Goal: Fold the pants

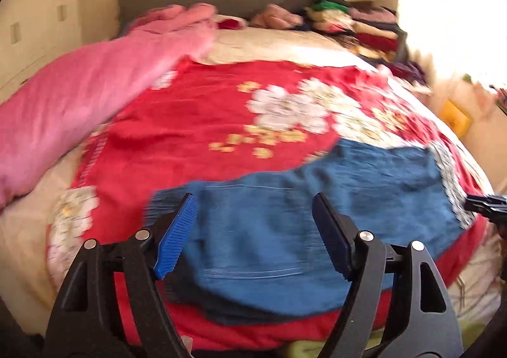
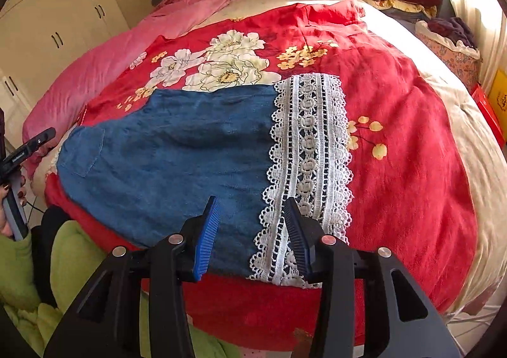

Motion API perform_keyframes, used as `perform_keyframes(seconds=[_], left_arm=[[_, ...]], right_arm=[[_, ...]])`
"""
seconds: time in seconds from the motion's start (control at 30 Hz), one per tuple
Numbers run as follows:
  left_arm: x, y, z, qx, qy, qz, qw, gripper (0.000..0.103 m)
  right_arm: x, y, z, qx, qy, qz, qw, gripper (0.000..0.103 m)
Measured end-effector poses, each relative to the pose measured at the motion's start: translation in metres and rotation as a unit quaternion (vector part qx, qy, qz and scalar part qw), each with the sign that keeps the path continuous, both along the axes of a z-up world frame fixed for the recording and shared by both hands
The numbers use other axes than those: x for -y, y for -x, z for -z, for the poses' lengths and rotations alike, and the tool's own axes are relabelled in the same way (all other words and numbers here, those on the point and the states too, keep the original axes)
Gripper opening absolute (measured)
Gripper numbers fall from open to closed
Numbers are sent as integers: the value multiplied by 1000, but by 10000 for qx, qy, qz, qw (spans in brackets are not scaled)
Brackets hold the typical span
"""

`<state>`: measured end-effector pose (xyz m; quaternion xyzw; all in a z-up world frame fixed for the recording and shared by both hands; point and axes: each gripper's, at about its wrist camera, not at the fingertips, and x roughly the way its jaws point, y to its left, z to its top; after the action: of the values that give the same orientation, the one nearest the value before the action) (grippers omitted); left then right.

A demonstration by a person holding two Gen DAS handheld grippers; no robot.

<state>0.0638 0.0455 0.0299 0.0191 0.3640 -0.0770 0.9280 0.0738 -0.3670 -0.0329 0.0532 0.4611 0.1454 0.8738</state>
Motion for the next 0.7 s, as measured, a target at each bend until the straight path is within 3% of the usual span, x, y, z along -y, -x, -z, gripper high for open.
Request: perform_keyframes(seconds=[0.13, 0.2, 0.33, 0.53, 0.7], left_arm=[[49, -21, 11, -163, -210, 626, 9977, 68], [66, -38, 15, -264, -186, 831, 9960, 68], [90, -70, 24, -477, -201, 1034, 9933, 68], [108, -117, 35, -702, -223, 1122, 9910, 68], [113, -148, 59, -939, -238, 1057, 9897, 68]], right_arm=[[9, -3, 24, -458, 128, 157, 9987, 41], [15, -2, 32, -508, -48, 162, 9986, 41], [16, -3, 19, -412, -103, 51, 9991, 41], [50, -43, -31, 327, -190, 408, 9985, 41], [65, -103, -23, 111, -400, 514, 9978, 41]])
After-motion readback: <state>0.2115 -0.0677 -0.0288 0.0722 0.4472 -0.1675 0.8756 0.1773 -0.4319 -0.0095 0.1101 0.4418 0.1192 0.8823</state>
